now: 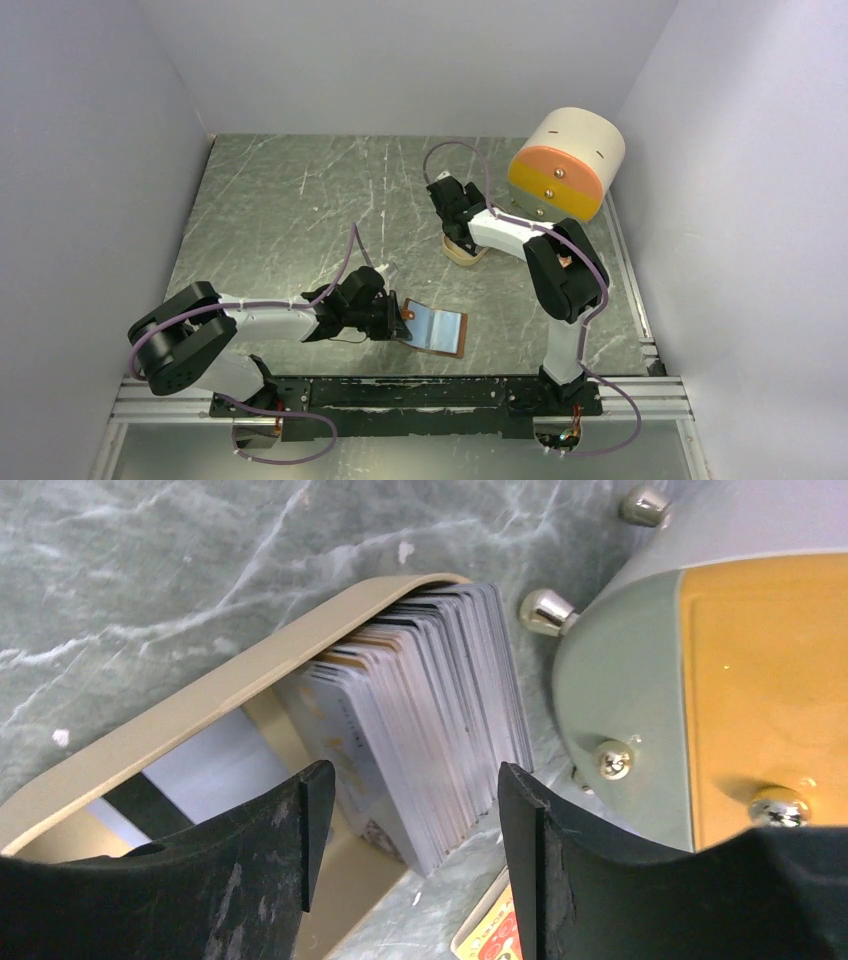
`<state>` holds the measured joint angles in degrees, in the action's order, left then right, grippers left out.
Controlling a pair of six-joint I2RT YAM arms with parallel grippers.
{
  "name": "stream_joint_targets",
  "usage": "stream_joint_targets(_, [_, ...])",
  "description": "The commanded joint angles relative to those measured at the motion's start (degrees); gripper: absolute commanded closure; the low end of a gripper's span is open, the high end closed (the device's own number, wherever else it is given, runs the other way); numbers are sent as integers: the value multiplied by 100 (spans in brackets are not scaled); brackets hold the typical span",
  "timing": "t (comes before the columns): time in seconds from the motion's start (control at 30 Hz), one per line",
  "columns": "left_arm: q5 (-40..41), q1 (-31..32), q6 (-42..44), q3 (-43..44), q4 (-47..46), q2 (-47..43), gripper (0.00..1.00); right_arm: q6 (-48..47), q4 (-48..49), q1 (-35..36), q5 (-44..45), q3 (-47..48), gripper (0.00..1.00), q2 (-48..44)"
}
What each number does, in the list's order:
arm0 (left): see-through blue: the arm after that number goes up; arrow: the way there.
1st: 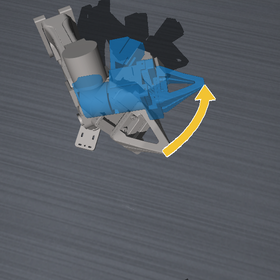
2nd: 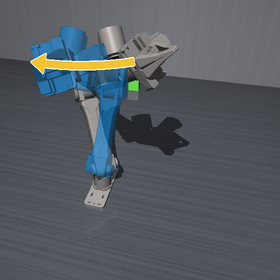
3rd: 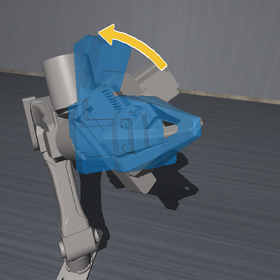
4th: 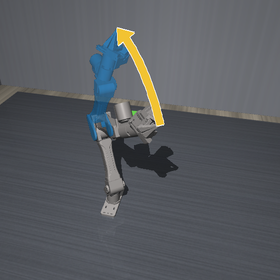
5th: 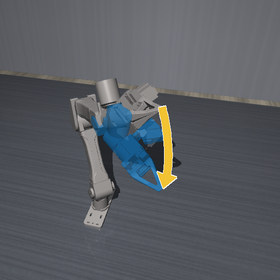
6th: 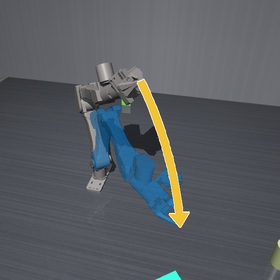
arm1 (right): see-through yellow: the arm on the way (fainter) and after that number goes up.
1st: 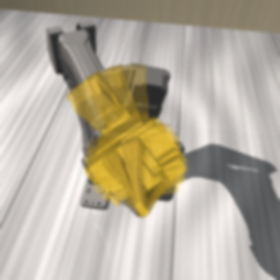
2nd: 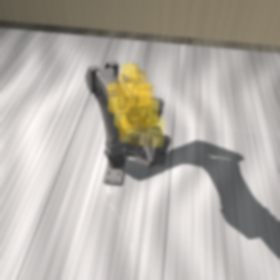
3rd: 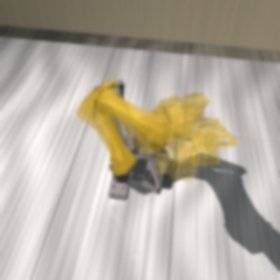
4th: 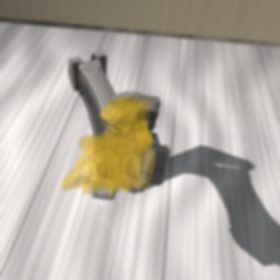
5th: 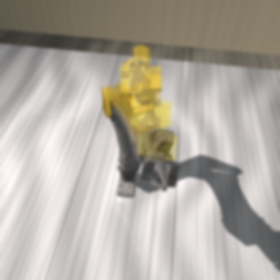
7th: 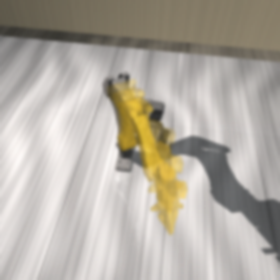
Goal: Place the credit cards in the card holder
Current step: Pick up the credit card from the storage box.
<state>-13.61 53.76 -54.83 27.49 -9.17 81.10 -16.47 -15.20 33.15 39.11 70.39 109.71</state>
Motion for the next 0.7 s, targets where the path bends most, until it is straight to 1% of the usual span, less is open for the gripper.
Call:
stream_joint_targets(0.0, [180, 30, 74, 48, 133, -107, 85, -257, 435, -50, 407, -6, 37, 36])
stream_joint_targets(0.27, [179, 30, 53, -3, 108, -135, 85, -236, 291, -84, 310, 152, 42, 105])
stream_joint_targets(0.33, [198, 30, 35, -34, 100, -165, 85, -177, 212, -80, 212, 176, 41, 113])
stream_joint_targets(0.47, [186, 30, 34, -20, 99, -154, 85, -116, 201, -86, 111, 85, 36, 169])
stream_joint_targets(0.67, [169, 30, 40, -3, 95, -112, 85, -124, 221, -86, 95, 50, 35, 217])
